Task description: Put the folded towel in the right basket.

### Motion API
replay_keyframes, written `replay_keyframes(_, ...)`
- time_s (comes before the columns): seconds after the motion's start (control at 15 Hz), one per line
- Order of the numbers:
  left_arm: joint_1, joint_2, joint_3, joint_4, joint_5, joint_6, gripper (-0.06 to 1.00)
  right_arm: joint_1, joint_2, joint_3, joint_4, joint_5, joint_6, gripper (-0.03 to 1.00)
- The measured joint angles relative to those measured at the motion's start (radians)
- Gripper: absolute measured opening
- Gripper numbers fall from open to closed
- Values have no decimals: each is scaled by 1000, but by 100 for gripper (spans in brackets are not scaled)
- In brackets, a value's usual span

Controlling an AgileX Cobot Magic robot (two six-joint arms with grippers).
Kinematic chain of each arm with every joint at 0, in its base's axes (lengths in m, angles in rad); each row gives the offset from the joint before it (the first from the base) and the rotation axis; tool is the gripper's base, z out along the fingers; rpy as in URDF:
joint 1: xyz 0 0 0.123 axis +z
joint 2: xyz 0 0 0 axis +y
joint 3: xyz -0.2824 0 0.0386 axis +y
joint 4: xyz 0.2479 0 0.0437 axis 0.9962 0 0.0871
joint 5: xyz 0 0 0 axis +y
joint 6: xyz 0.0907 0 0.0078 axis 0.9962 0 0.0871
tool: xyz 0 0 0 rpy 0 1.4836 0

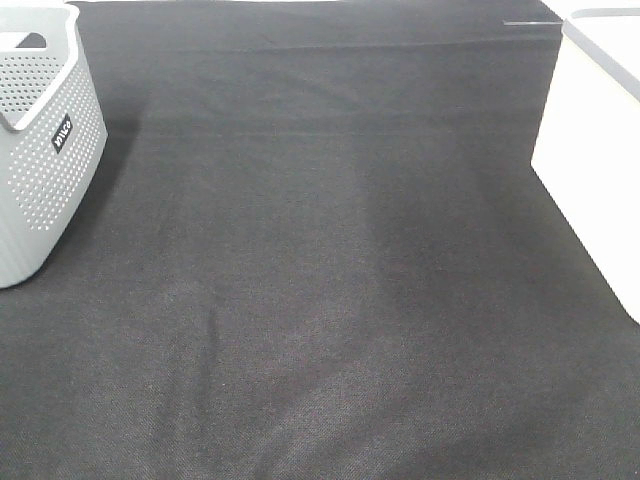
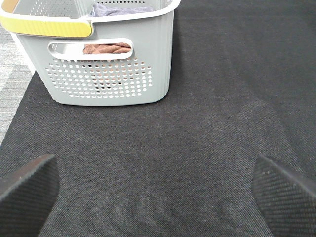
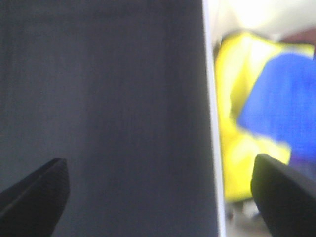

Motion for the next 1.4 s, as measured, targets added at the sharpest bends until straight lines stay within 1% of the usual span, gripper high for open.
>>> replay_keyframes(0.07, 0, 0, 0, 0, 0, 0, 99, 0, -161, 204, 16, -1, -29, 96)
replay_keyframes(0.13, 0, 0, 0, 0, 0, 0, 99, 1, -299, 367, 18, 0, -55, 96)
replay_keyframes(0.27, 0, 0, 0, 0, 0, 0, 99, 1, -565, 645, 18, 3, -89, 96)
replay_keyframes(0.4, 0, 0, 0, 0, 0, 0, 99, 1, -841, 857, 15, -4, -105, 96)
replay_keyframes(0.47, 0, 0, 0, 0, 0, 0, 99, 1, -972, 931, 4, -3, -105, 96)
replay_keyframes(0.6, 0, 0, 0, 0, 0, 0, 99, 1, -1154, 1015, -26, -4, -103, 96)
replay_keyframes(0.73, 0, 0, 0, 0, 0, 0, 99, 1, -1264, 1069, -42, -5, -97, 96)
replay_keyframes(0.93, 0, 0, 0, 0, 0, 0, 99, 1, -1329, 1157, -63, -26, -97, 96)
replay_keyframes(1.07, 0, 0, 0, 0, 0, 0, 99, 1, -1362, 1232, -63, -48, -76, 96)
replay_keyframes(1.2, 0, 0, 0, 0, 0, 0, 99, 1, -1407, 1244, -67, -76, -72, 96)
replay_keyframes(1.4, 0, 0, 0, 0, 0, 0, 99, 1, -1533, 1249, -73, -96, -71, 96)
